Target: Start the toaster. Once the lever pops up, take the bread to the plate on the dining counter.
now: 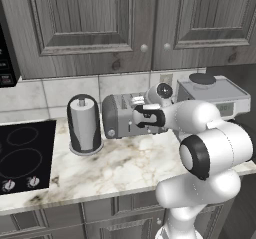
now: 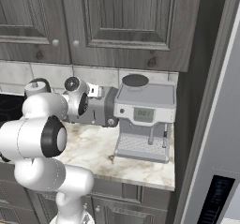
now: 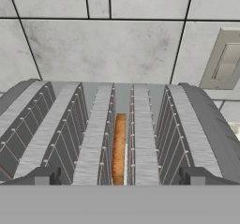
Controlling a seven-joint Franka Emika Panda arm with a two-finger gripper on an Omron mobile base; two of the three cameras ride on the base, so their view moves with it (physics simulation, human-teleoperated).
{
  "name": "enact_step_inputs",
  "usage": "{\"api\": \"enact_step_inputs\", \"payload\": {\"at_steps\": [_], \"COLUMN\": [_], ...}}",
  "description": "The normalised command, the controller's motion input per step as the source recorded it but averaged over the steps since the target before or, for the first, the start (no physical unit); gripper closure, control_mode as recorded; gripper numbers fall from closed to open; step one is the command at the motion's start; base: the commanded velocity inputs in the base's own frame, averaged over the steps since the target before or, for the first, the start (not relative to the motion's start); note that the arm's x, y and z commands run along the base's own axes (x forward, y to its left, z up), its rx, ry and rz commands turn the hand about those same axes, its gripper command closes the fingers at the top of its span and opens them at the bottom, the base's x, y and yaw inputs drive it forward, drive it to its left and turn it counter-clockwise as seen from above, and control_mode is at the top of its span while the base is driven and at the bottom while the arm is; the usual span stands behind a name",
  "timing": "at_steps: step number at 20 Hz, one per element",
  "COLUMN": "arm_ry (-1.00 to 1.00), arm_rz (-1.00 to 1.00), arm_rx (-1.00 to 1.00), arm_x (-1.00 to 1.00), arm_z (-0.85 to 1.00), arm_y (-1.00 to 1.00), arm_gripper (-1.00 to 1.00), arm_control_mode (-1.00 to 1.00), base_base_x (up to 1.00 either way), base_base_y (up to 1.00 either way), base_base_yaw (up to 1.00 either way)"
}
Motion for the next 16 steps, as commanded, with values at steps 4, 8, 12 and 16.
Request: {"api": "enact_step_inputs", "payload": {"at_steps": [4, 8, 12, 16], "arm_ry": [0.0, 0.0, 0.0, 0.0], "arm_rz": [0.0, 0.0, 0.0, 0.0], "arm_rx": [0.0, 0.0, 0.0, 0.0], "arm_x": [0.0, 0.0, 0.0, 0.0], "arm_z": [0.0, 0.0, 0.0, 0.0], "arm_y": [0.0, 0.0, 0.0, 0.0], "arm_gripper": [-1.0, -1.0, -1.0, -1.0], "arm_control_mode": [-1.0, -1.0, -1.0, -1.0], "base_base_x": [0.0, 0.0, 0.0, 0.0], "base_base_y": [0.0, 0.0, 0.0, 0.0], "base_base_yaw": [0.0, 0.0, 0.0, 0.0]}}
